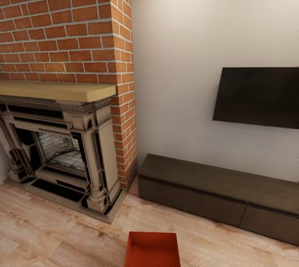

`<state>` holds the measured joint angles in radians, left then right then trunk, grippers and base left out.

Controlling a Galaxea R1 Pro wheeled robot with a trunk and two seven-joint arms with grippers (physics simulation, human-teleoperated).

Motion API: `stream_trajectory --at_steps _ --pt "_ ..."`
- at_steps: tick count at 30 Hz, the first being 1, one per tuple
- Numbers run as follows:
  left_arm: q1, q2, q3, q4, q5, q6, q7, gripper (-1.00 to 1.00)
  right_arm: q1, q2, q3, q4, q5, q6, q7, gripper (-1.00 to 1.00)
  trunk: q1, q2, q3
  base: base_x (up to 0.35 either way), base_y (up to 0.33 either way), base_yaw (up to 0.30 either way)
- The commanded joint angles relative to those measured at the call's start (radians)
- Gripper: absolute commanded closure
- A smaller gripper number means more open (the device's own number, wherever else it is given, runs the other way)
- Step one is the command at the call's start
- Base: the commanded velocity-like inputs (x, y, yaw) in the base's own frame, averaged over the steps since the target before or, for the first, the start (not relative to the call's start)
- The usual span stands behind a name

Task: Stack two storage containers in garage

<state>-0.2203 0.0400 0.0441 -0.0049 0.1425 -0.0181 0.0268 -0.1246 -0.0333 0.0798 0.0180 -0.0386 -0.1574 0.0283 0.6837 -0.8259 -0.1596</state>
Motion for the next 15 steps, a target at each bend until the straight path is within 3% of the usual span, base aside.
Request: stream_trajectory --at_steps 1,15 --pt "-0.001 0.0 0.004 0.0 0.005 -0.002 0.001 -1.0 -0.001 0.0 0.008 0.002 -0.005 -0.004 0.003 -1.0 0.0 -0.001 -0.003 0.0 0.0 -0.148" --pt "-0.001 -0.001 0.003 0.0 0.005 -0.002 0.001 -1.0 -0.001 0.0 0.011 0.002 -0.001 -0.002 0.001 -1.0 0.0 -0.001 -0.025 0.0 0.0 -0.132"
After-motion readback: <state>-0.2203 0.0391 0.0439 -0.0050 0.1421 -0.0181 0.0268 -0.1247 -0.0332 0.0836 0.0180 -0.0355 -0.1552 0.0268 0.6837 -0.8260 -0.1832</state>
